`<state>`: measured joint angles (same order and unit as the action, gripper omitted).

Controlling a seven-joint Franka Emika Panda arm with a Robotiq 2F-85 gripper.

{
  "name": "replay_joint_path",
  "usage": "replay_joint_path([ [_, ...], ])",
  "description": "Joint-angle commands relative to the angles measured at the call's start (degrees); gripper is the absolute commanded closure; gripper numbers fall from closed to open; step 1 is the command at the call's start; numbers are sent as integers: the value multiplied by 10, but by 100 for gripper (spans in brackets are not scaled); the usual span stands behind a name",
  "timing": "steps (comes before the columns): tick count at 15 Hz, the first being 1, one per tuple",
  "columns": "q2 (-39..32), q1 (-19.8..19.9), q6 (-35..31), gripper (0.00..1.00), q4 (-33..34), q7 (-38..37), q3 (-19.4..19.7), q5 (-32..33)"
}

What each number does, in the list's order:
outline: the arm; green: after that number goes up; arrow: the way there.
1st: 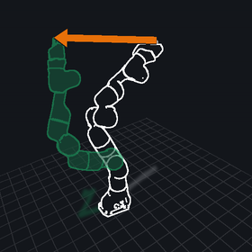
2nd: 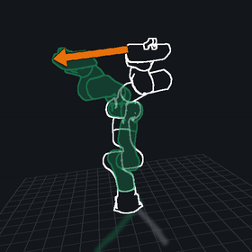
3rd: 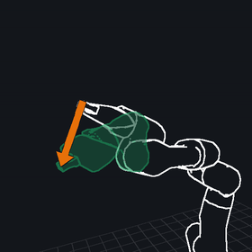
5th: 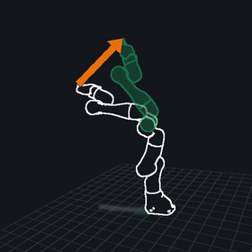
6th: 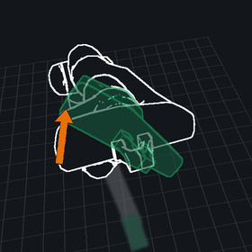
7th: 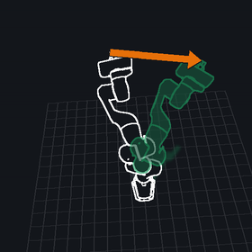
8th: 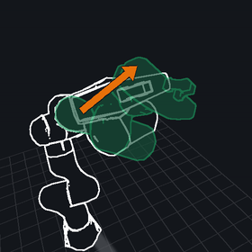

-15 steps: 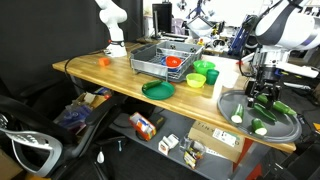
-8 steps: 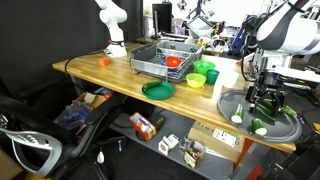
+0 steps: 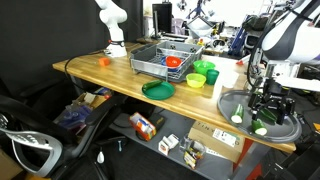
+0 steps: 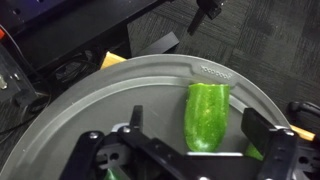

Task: Put the cut zucchini on the green plate

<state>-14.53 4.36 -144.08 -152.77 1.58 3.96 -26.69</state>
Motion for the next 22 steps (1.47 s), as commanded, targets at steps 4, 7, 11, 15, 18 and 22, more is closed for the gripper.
replay_joint_path([
  [4, -35, 13, -89, 0, -9, 11, -32, -6],
  [7, -51, 20, -120, 0, -10, 19, -49, -9],
  [11, -64, 28, -151, 27, -11, 20, -67, -6],
  [15, -58, 48, -151, 51, -10, 29, -75, -15],
  [18, -52, 66, -148, 71, -12, 41, -77, -20],
  [22, -59, 73, -138, 83, -3, 42, -79, -14],
])
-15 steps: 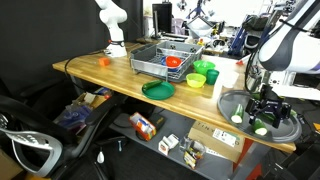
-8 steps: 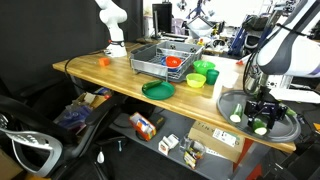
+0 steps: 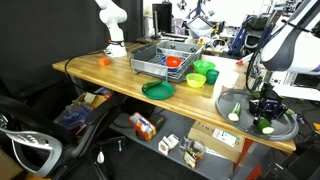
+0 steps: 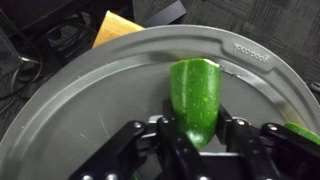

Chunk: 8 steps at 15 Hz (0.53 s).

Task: Put the cut zucchini on the green plate

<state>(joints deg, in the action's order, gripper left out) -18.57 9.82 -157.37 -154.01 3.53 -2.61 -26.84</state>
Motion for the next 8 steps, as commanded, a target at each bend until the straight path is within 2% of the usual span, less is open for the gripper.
replay_joint_path([
  [1, -19, 20, -3, 83, 11, 23, -14, -12],
  [4, -19, 26, 2, 83, 13, 34, -16, -15],
  [8, 54, 7, 23, 83, -22, 20, -23, -8],
])
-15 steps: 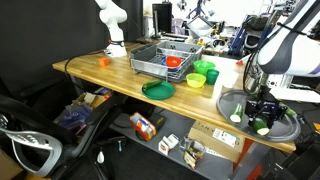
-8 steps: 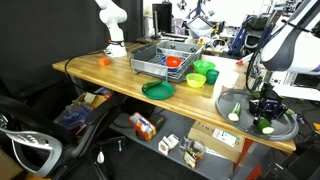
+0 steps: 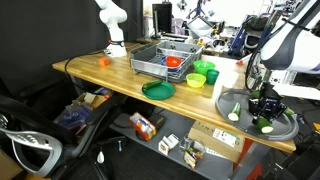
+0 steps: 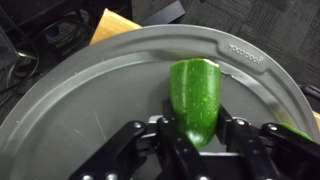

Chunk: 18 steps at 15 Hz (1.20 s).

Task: Put the cut zucchini on the green plate

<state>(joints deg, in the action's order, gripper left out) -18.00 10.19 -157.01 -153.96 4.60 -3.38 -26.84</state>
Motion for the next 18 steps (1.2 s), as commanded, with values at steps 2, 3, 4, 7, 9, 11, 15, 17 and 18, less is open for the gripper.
replay_joint_path([
  [2, 82, -8, 30, 83, -27, 7, -21, -5],
  [3, 99, -15, 36, 83, -27, 8, -22, -5],
  [4, 117, -22, 45, 83, -26, 11, -22, -5],
  [7, 153, -54, 50, 83, -8, 8, -13, 19],
  [9, 152, -72, 54, 83, 19, 18, -9, 66],
  [11, 133, -83, 74, 83, 63, 63, -12, 73],
  [15, 59, -85, 138, 83, 195, 166, -20, 76],
  [17, 19, -77, 195, 83, 271, 201, -23, 94],
  [18, 0, -74, 224, 83, 306, 217, -26, 101],
])
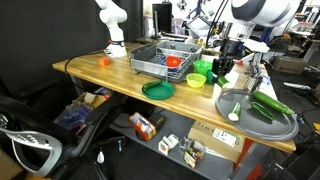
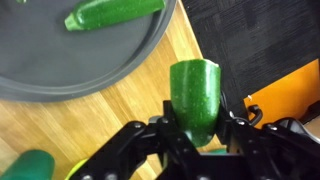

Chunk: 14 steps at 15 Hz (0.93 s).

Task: Put the cut zucchini on the green plate

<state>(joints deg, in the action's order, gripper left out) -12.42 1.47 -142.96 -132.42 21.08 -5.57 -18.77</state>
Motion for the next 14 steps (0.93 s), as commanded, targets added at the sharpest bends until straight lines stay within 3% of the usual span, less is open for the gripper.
replay_joint_path([
  [1, -77, 16, 115, 83, 127, 66, -6, 30],
  [3, -115, 21, 181, 83, 192, 93, -10, 44],
  [4, -82, 13, 119, 58, 139, 62, -7, 32],
  [6, -110, 16, 155, 58, 179, 76, -8, 38],
  [11, -115, 18, 163, 58, 185, 81, -9, 39],
  [12, -119, 13, 159, 83, 193, 71, -8, 43],
  [14, -133, -6, 148, 83, 220, 48, -6, 70],
])
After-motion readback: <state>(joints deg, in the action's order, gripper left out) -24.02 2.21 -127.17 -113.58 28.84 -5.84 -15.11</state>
